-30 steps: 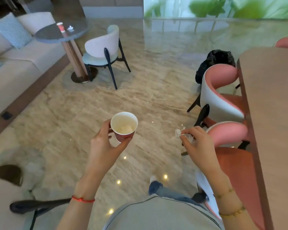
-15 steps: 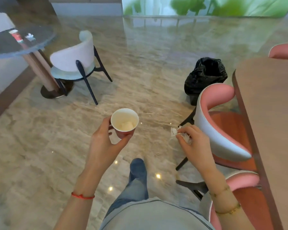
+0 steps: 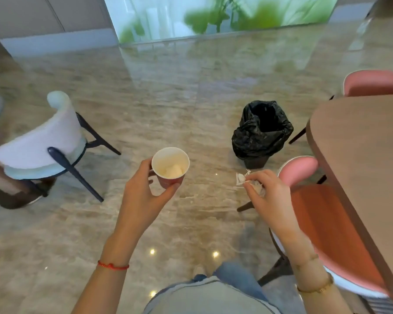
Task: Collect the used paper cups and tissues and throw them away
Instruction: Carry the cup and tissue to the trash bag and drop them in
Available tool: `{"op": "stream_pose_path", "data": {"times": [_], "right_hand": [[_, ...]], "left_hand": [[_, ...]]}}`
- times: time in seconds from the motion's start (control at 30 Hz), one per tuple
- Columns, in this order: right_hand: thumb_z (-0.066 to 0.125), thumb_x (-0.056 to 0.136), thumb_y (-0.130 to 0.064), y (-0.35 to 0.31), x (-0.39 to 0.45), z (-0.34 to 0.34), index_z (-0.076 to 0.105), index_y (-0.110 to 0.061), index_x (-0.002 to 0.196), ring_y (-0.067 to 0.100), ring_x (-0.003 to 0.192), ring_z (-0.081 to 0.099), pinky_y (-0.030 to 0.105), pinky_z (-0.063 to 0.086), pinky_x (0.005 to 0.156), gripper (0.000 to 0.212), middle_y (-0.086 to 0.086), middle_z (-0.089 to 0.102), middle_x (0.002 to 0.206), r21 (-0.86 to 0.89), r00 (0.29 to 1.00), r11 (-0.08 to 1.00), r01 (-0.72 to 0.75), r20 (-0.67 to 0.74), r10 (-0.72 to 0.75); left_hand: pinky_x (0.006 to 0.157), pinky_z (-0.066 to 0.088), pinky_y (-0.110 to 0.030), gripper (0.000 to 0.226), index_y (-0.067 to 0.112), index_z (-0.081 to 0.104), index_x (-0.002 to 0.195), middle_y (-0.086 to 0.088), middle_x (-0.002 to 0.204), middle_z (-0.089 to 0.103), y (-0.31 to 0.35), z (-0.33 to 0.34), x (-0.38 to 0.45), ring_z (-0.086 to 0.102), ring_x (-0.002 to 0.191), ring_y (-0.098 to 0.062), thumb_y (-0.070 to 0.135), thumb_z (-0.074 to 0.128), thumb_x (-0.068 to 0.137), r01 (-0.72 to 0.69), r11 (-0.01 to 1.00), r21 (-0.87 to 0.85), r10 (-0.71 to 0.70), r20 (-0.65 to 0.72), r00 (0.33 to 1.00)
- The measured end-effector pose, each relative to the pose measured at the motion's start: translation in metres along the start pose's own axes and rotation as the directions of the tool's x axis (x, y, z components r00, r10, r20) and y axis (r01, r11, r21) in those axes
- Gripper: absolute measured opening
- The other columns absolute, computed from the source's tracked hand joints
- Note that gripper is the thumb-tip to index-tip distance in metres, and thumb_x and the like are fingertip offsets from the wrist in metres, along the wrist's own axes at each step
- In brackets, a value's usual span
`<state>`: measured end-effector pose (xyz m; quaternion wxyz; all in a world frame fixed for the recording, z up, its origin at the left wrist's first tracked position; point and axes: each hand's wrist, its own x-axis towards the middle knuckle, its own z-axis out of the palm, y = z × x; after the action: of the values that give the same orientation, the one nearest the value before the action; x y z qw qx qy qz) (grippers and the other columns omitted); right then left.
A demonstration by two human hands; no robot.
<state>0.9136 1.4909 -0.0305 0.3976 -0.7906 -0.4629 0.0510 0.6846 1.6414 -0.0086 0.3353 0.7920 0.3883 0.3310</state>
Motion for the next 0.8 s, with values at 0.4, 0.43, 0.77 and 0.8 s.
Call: {"op": "stream_pose_path", "data": {"times": [0.4, 0.43, 0.77, 0.8], "right_hand": [[0.071, 0.082, -0.007, 0.109, 0.185, 0.033, 0.068, -0.012, 0.087, 0.014, 0.080, 0.059, 0.025, 0.045, 0.074, 0.008, -0.001, 0.062, 0.086, -0.043, 0.984, 0.988, -0.146, -0.109, 0.140], [0.071, 0.082, -0.007, 0.121, 0.204, 0.034, 0.068, -0.013, 0.087, 0.014, 0.080, 0.059, 0.025, 0.045, 0.073, 0.008, -0.001, 0.061, 0.086, -0.044, 0.983, 0.988, -0.147, -0.116, 0.142], [0.069, 0.084, -0.008, 0.222, 0.417, -0.002, 0.067, -0.011, 0.090, 0.013, 0.083, 0.059, 0.024, 0.047, 0.075, 0.007, -0.002, 0.062, 0.089, -0.086, 0.968, 0.983, -0.161, -0.207, 0.140], [0.069, 0.085, -0.008, 0.231, 0.433, -0.005, 0.067, -0.011, 0.091, 0.013, 0.084, 0.059, 0.024, 0.047, 0.076, 0.007, -0.001, 0.063, 0.089, -0.092, 0.965, 0.981, -0.171, -0.217, 0.148]], "left_hand": [[0.079, 0.042, -0.001, 0.065, 0.044, 0.041, 0.122, 0.036, 0.114, 0.052, -0.033, 0.124, 0.234, 0.052, 0.103, 0.016, 0.039, 0.081, 0.071, -0.030, 0.998, -0.063, 0.043, 0.217, 0.975], [0.079, 0.042, -0.001, 0.064, 0.043, 0.042, 0.122, 0.034, 0.114, 0.053, -0.032, 0.139, 0.255, 0.052, 0.104, 0.016, 0.039, 0.081, 0.071, -0.031, 0.997, -0.068, 0.046, 0.230, 0.972], [0.079, 0.039, 0.001, 0.062, 0.040, 0.042, 0.123, 0.035, 0.114, 0.050, 0.002, 0.271, 0.465, 0.048, 0.103, 0.022, 0.039, 0.078, 0.072, -0.073, 0.991, -0.116, 0.103, 0.278, 0.955], [0.078, 0.038, 0.001, 0.062, 0.040, 0.042, 0.122, 0.035, 0.113, 0.049, 0.004, 0.283, 0.482, 0.046, 0.103, 0.024, 0.040, 0.078, 0.072, -0.079, 0.990, -0.117, 0.109, 0.282, 0.953]]}}
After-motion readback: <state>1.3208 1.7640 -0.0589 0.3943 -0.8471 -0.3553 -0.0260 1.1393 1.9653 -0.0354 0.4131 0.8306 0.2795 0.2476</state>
